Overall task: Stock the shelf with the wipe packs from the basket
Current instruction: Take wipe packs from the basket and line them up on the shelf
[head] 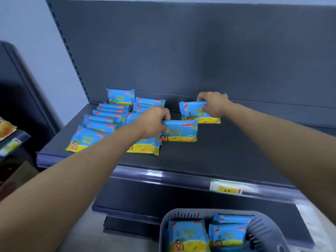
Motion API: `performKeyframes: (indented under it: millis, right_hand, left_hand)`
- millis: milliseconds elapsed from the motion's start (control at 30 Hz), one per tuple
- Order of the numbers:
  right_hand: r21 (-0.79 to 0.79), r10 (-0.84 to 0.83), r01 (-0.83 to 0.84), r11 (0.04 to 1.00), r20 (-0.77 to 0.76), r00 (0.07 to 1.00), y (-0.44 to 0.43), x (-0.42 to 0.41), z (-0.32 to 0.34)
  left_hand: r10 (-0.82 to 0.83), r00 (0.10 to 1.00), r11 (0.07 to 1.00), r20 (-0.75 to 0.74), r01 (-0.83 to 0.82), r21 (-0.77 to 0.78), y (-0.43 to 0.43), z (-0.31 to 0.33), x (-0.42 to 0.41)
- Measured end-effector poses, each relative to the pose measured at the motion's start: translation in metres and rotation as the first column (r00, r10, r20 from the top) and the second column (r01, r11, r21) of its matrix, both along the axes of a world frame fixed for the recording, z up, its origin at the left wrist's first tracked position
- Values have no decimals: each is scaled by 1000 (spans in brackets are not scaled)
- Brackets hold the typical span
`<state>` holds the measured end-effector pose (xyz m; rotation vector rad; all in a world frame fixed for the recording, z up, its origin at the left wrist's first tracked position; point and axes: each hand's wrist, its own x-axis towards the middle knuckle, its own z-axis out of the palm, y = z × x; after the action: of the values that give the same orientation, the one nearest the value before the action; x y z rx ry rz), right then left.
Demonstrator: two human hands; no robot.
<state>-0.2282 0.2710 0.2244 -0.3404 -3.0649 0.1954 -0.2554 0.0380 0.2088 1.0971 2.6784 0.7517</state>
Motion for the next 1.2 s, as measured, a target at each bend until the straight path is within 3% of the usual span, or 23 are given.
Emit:
performKeyframes:
  millis: [233,433,567,900,1033,1200]
  right_hand:
    - [-105,-92,94,990,25,995,17,-61,-12]
    - [-84,-65,71,994,69,996,18,-101,-31]
    - [-173,-68,64,983,-16,998,19,-112,-40]
    - [-155,-133,100,983,-218,967,29,-84,-34]
    - [-163,-181,151,975,-187,965,33,-62,-34]
    - [-8,-154,154,988,-160,975,29,-36,-32]
  left_hand:
    - [-116,992,991,-52,112,-72,55,-20,-52]
    - [-130,976,985,-174,107,-133,75,-41,-92]
    - [-112,958,984,-265,70,-161,83,-48,-118]
    - [-141,925,964,-354,47,-262,120,-58,-139]
    - [-124,918,966,-376,25,-257,126,-64,-132]
    - [-75,898,988,-434,9,-153,116,-57,-114]
